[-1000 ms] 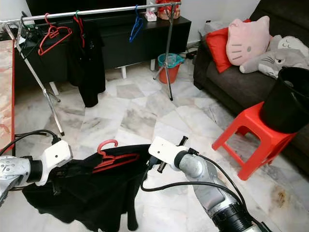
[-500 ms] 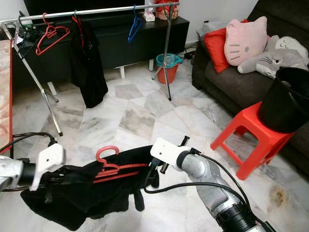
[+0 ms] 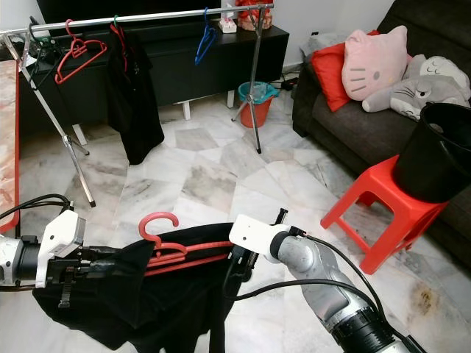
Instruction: Hang hanger
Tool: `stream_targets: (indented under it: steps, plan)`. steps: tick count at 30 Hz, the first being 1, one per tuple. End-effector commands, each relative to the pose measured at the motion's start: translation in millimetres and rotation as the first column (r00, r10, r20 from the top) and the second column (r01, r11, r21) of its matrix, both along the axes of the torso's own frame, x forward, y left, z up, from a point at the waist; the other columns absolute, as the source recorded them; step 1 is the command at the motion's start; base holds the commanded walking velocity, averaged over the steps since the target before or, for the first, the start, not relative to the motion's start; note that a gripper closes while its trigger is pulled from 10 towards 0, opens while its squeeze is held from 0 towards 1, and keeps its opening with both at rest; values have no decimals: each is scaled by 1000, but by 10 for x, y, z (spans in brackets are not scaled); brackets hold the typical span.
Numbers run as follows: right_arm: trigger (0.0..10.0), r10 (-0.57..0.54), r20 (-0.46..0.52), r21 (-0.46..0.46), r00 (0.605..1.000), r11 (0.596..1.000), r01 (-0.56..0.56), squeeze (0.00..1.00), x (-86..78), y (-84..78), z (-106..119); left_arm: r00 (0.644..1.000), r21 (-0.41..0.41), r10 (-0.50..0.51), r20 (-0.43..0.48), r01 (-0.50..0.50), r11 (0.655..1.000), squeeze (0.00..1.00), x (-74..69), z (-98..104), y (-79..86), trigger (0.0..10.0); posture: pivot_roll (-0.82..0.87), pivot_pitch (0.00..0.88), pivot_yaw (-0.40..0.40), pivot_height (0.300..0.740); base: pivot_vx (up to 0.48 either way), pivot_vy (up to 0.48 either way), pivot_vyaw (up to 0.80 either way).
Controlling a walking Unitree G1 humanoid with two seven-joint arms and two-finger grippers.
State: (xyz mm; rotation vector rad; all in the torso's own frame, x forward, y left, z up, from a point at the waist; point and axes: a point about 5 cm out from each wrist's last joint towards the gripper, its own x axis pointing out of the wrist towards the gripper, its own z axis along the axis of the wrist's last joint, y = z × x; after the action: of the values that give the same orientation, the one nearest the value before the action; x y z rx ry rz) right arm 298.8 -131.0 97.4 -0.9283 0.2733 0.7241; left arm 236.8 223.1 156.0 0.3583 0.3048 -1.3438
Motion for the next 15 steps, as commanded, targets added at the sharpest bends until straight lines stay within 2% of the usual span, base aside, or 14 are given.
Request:
stream_targets:
  steps: [1, 5, 6, 8, 10, 12, 15]
  plan:
    - [0, -84, -6, -92, 996, 992, 83, 0, 58, -269, -33, 996, 8, -81, 23, 81, 997, 0, -62, 119, 4, 10000, 34, 43, -76, 740, 0, 0, 0]
    - [0, -82, 0, -134, 997, 988, 81, 0, 70, -325, -42, 986, 53, -167, -7, 167, 985, 0, -143, 101, -92, 10000, 34, 43, -76, 740, 0, 0, 0]
    - [0, -81, 3, -153, 997, 985, 80, 0, 75, -348, -47, 979, 104, -201, -20, 202, 974, 0, -171, 64, -132, 10000, 37, 46, -74, 740, 0, 0, 0]
    - [0, -79, 5, -167, 997, 983, 79, 0, 82, -362, -52, 974, 144, -224, -20, 224, 964, 0, -177, 24, -174, 10000, 35, 46, -73, 740, 0, 0, 0]
    - [0, -75, 4, -177, 997, 981, 74, 0, 84, -367, -56, 975, 125, -221, -7, 220, 968, 0, -163, 36, -211, 10000, 33, 45, -72, 740, 0, 0, 0]
    - [0, -78, -10, -178, 997, 981, 75, 0, 75, -379, -67, 980, 96, -191, 48, 186, 978, 0, -97, 78, -255, 10000, 33, 47, -71, 740, 0, 0, 0]
    - [0, -80, -32, -191, 996, 979, 73, 0, 52, -409, -108, 985, 92, -159, 62, 153, 984, 0, -53, 68, -251, 10000, 33, 46, -71, 740, 0, 0, 0]
